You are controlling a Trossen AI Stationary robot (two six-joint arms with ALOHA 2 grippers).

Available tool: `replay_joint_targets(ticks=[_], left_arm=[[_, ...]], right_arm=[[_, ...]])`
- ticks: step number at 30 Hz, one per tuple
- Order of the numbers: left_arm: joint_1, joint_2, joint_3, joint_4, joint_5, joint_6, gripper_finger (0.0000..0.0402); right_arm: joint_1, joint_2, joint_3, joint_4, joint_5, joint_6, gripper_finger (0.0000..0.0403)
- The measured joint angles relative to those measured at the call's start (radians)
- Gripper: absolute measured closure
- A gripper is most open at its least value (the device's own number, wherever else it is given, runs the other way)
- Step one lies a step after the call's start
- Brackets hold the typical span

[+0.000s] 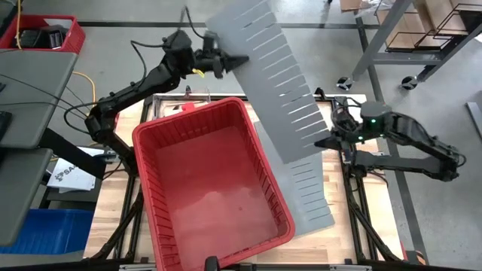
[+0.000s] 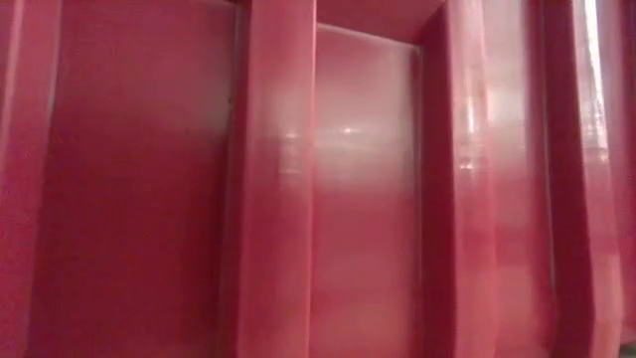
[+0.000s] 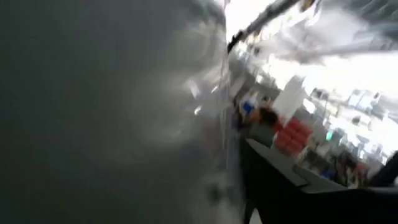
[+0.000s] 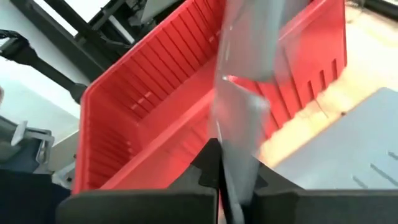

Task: Sort blocks
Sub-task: Assemble the bin divider into the red bin

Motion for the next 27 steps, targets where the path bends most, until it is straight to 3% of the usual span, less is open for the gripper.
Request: replay_joint_targets(ticks=[7,16,27], left_arm=[[-0.001,-0.066,0.0,-0.252,-0.01,0.223,0.0216],[0.004,-0.184,0.0,-0.622,-0.08,0.481,0.0212],[0.008,-0.316,0.0,-1.018,-0.249,0.612,0.0212]], right_arm=[[0.054,0.0,0.143,-0.217,0.024,0.061,0.0402],[0.089,0.005,0.234,-0.356,0.016,0.118,0.0403],[0.143,0.029,0.263,-0.47,-0.011,0.188,0.0403]])
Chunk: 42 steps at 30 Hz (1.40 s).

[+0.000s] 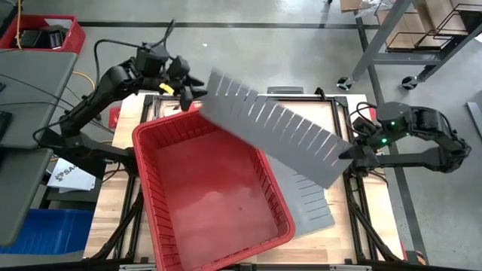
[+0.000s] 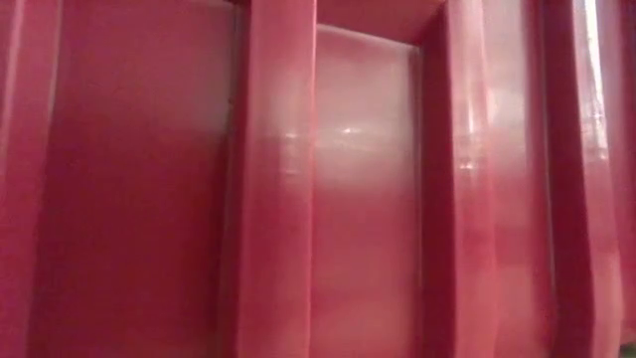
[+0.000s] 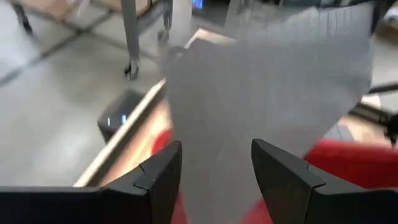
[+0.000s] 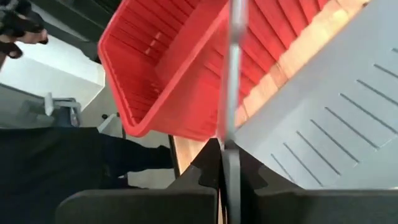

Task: Sort blocks
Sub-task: Assemble the bin divider into the red bin

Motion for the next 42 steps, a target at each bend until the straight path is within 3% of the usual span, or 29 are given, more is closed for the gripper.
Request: replay_joint_targets(ticks=[9,17,20,25,28,30,37,42], left_arm=[[-0.043,0.017,-0.007,-0.185,0.009,0.043,0.0212],[-0.046,-0.003,-0.228,-0.162,0.141,-0.076,0.0212],[-0.033,-0.033,-0.304,-0.118,0.103,-0.134,0.0212],[0.005,-0.066,-0.382,-0.084,-0.072,-0.243,0.0212],[0.028,-0.082,-0.396,-0.036,-0.079,-0.271,0.0212],[0.039,-0.078,-0.402,0.003,-0.044,-0.298,0.0212],[0.086,-0.07,-0.431,0.063,0.22,-0.39,0.0212],[0.17,-0.142,-0.412,0.033,0.215,-0.375,0.0212]], right_arm=[[0.032,0.046,0.0,0.004,0.009,0.002,0.0403],[0.055,0.077,0.0,0.003,0.018,-0.018,0.0403],[0.055,0.077,0.0,0.002,0.024,-0.02,0.0403],[0.055,0.076,0.0,0.001,0.024,-0.013,0.0403],[0.055,0.076,0.0,0.0,0.025,-0.025,0.0403],[0.055,0.076,0.0,0.0,0.025,-0.028,0.0403],[0.055,0.075,0.0,-0.005,0.022,-0.031,0.0403],[0.055,0.076,0.0,0.0,0.023,-0.039,0.0403]])
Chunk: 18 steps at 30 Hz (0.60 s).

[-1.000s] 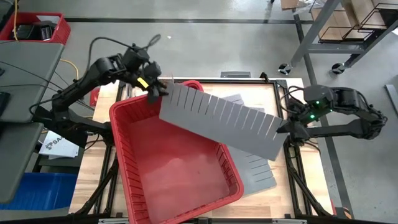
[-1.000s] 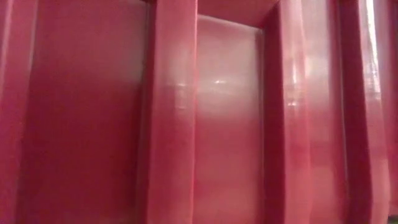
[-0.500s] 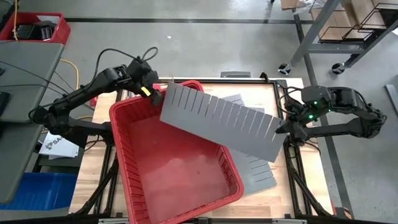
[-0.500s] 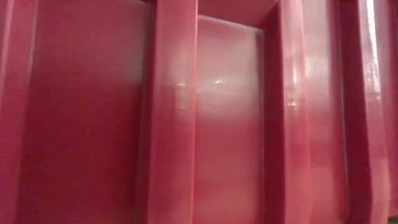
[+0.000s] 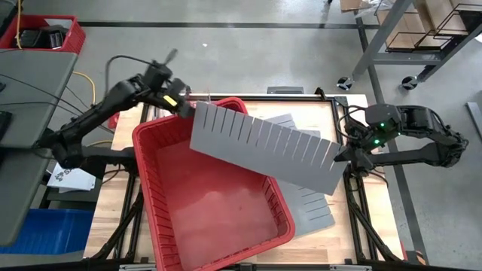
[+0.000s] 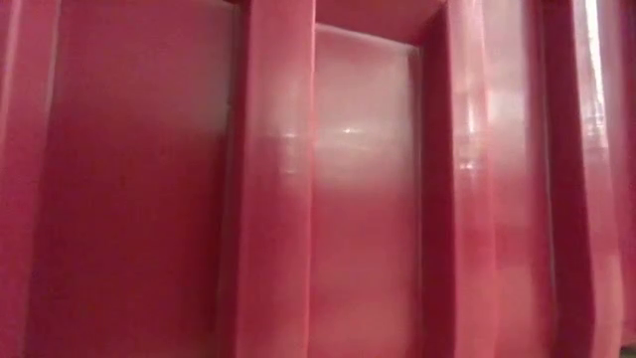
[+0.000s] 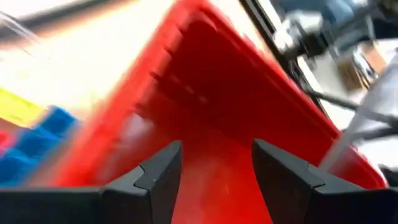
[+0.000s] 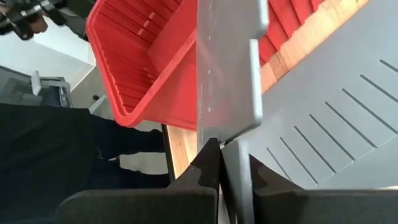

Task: Sort blocks
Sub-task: Assemble the bin divider into the red bin

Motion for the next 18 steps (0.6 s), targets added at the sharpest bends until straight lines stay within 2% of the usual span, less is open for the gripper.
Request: replay_joint_targets(ticks=[3,9,15,18], left_arm=[[0.048,-0.053,0.004,-0.034,-0.044,0.005,0.0212],[0.051,-0.092,0.003,-0.094,0.008,-0.032,0.0212],[0.013,-0.068,0.003,-0.025,0.037,-0.099,0.0212],[0.005,-0.044,0.002,0.013,0.094,-0.136,0.0212]], right_arm=[[0.0,0.0,0.0,0.0,-0.001,-0.005,0.0403],[0.0,0.0,0.0,0.0,-0.001,-0.013,0.0403],[0.0,0.0,0.0,0.0,-0.006,-0.034,0.0403],[0.0,0.0,-0.001,-0.002,-0.011,-0.035,0.0403]])
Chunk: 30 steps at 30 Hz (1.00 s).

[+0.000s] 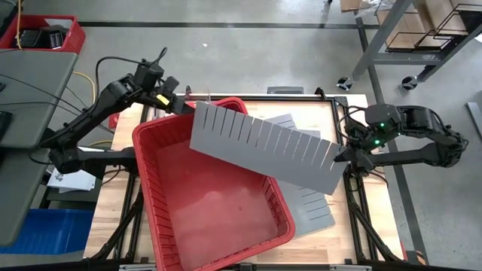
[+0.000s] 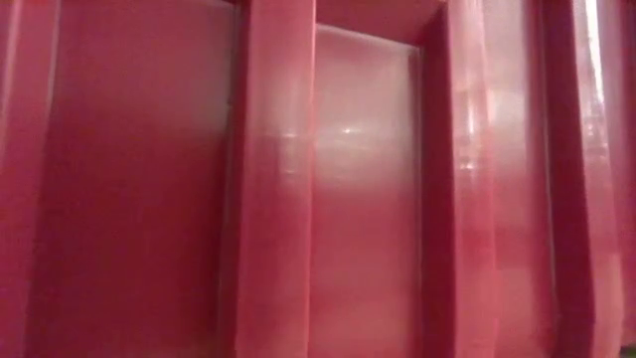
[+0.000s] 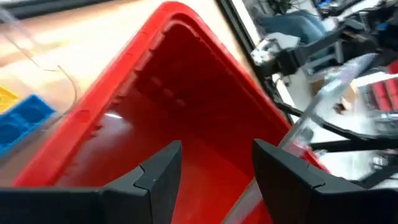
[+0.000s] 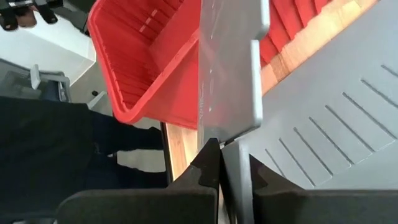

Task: Sort blocks
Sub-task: Assemble the bin divider into the red bin

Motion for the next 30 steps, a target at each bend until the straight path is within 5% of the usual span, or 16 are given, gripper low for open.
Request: replay_joint_targets(ticks=[17,30], left_arm=[[0.027,-0.092,0.0,-0.121,0.049,-0.024,0.0212],[-0.045,-0.099,-0.032,-0.002,-0.013,-0.046,0.0212]], right_arm=[[0.0,0.0,-0.001,0.007,-0.007,-0.005,0.0403],[0.0,0.0,-0.001,0.006,-0.024,-0.026,0.0403]])
